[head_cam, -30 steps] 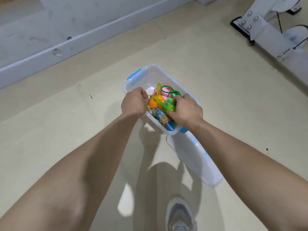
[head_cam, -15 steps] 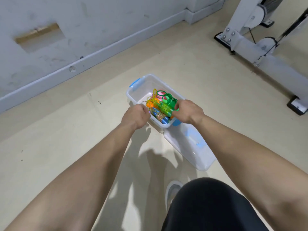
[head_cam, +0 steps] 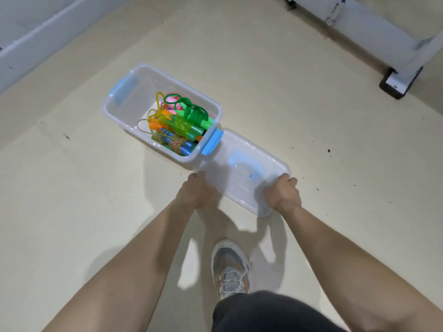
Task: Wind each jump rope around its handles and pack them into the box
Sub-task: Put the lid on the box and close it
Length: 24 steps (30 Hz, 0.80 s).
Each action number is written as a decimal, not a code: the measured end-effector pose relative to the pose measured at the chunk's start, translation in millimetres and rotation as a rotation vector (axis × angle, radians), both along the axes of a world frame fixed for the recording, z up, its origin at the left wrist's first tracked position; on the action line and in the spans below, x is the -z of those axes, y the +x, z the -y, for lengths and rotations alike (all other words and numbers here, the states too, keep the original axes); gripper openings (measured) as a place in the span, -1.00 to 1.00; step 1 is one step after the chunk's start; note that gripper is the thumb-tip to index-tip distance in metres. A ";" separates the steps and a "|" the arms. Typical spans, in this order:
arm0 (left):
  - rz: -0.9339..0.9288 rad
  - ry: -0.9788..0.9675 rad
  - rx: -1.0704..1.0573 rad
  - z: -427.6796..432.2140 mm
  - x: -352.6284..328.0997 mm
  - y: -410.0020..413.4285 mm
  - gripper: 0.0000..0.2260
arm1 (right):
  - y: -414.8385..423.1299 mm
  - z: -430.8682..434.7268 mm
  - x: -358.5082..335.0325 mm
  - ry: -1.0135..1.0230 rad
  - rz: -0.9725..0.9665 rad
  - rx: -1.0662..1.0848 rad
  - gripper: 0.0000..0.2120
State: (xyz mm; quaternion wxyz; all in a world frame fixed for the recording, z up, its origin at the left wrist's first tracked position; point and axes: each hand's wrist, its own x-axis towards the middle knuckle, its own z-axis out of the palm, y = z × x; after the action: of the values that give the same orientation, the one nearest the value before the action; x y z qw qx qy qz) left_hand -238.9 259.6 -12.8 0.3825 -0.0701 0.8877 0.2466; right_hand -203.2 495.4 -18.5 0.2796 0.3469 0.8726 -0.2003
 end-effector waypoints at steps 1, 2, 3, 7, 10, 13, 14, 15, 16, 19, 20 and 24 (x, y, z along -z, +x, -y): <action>-0.006 -0.015 -0.037 -4.6 8.9 -1.2 -0.40 | 1.2 -1.8 8.5 0.006 -0.026 0.111 -0.55; -0.028 -0.039 -0.064 -8.0 18.3 -2.7 -0.38 | 1.7 -2.7 16.1 -0.001 -0.051 0.208 -0.56; -0.066 -0.067 -0.082 -10.8 24.5 -4.3 -0.36 | 1.8 -2.8 22.9 -0.016 -0.074 0.287 -0.59; -0.141 -0.127 -0.110 -14.9 41.0 -9.5 -0.42 | -0.7 -1.7 40.5 -0.024 -0.118 0.432 -0.67; -0.086 -0.071 -0.182 -18.2 32.3 -7.7 -0.48 | 1.4 -11.8 31.7 -0.028 -0.094 0.527 -0.63; -0.020 0.012 -0.172 -27.3 6.7 1.6 -0.41 | 17.4 -26.6 9.0 -0.057 -0.118 0.583 -0.57; -0.010 0.046 -0.163 -31.4 -3.2 5.2 -0.38 | 24.0 -30.1 -0.5 -0.052 -0.143 0.609 -0.57; -0.006 0.070 -0.143 -36.1 -14.8 8.5 -0.36 | 30.7 -32.9 -10.1 -0.042 -0.176 0.635 -0.57; -0.005 0.092 -0.124 -40.6 -28.8 11.6 -0.36 | 36.4 -35.3 -20.4 -0.028 -0.214 0.656 -0.57; -0.028 0.156 -0.150 -48.2 -71.1 18.4 -0.51 | 45.5 -43.6 -52.3 0.012 -0.357 0.715 -0.57; -0.053 0.205 -0.209 -47.9 -84.4 19.4 -0.56 | 46.2 -46.5 -63.5 0.014 -0.403 0.726 -0.58; -0.135 0.457 -0.481 -27.5 -127.6 14.3 -0.47 | 35.5 -44.8 -107.6 -0.024 -0.622 0.640 -0.71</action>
State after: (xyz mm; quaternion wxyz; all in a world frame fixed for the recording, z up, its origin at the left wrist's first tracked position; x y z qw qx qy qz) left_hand -224.6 287.1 114.8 0.2593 -0.1737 0.7909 0.5263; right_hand -167.7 540.2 89.1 -0.0680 0.5193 0.7615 -0.3818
